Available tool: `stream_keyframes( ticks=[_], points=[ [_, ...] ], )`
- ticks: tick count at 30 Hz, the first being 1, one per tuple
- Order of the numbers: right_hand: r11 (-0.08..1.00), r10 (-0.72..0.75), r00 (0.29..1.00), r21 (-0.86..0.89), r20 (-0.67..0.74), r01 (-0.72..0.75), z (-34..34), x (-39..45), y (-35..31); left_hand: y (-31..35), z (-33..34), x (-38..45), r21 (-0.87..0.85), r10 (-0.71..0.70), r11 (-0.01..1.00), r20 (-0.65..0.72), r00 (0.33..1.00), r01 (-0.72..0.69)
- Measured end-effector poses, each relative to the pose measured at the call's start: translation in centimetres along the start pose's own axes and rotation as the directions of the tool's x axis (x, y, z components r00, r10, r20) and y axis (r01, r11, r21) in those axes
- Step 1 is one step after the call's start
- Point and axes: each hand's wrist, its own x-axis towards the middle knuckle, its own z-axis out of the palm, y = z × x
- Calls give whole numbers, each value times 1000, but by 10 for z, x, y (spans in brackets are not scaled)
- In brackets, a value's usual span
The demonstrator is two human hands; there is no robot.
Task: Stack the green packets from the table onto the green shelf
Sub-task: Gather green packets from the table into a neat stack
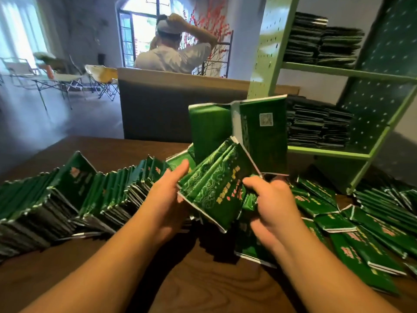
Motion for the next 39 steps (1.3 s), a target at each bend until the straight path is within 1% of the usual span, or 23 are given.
stream_keyframes(
  ticks=[3, 5, 7, 10, 13, 16, 18, 19, 22, 25, 26, 28, 30, 32, 35, 37, 39],
  points=[
    [998, 6, 997, -54, -77, -10, -5, 8, 11, -6, 1, -2, 70, 12, 997, 50, 999, -16],
    [995, -3, 996, -98, -92, -6, -6, 11, 16, -13, 1, -3, 106, 57, 993, 27, 998, -60],
    [993, 9, 998, -114, -59, -16, -11, 14, 19, -20, -1, -1, 215, 149, 964, 46, 988, -155],
    [995, 78, 996, -69, 36, -75, -18, 11, 21, -29, -5, 1, 443, 309, 848, 32, 950, -291],
    [997, 54, 992, -59, 118, -47, -21, 3, 21, -33, -6, 0, 500, 426, 770, 61, 903, -397],
    [1000, 10, 972, -21, 233, -5, -19, -2, 19, -36, -5, 0, 501, 480, 745, 58, 876, -441],
    [1000, 4, 957, -12, 290, 0, -16, -4, 18, -35, -6, 1, 478, 490, 752, 54, 870, -453],
    [1000, 11, 958, -12, 286, -8, -17, -5, 18, -35, -7, 1, 460, 495, 760, 49, 868, -459],
    [998, 49, 979, -46, 197, -40, -18, -2, 19, -34, -8, -1, 401, 469, 805, 23, 883, -437],
    [997, 19, 995, -74, 95, -11, -15, 0, 20, -34, -6, -3, 412, 475, 794, 39, 879, -447],
    [999, -1, 998, -52, 65, 4, -14, 1, 21, -34, -5, -4, 427, 483, 780, 54, 874, -457],
    [1000, 7, 999, -13, 32, -7, -13, 0, 21, -36, -1, -8, 472, 483, 740, 123, 867, -479],
    [999, 49, 999, 20, 22, -49, -11, -2, 19, -41, 6, -13, 506, 422, 729, 198, 885, -461],
    [996, 67, 998, 54, 3, -67, -9, -3, 20, -47, 9, -16, 507, 355, 753, 223, 908, -420],
    [986, 78, 997, 150, -6, -77, -11, -1, 19, -51, 5, -12, 488, 318, 790, 191, 928, -372],
    [975, 85, 996, 205, 25, -88, -15, 1, 18, -49, 2, -9, 439, 278, 834, 189, 942, -334],
    [972, 93, 994, 213, 51, -102, -18, 2, 15, -45, -2, -6, 365, 232, 884, 203, 951, -293]
  ],
)
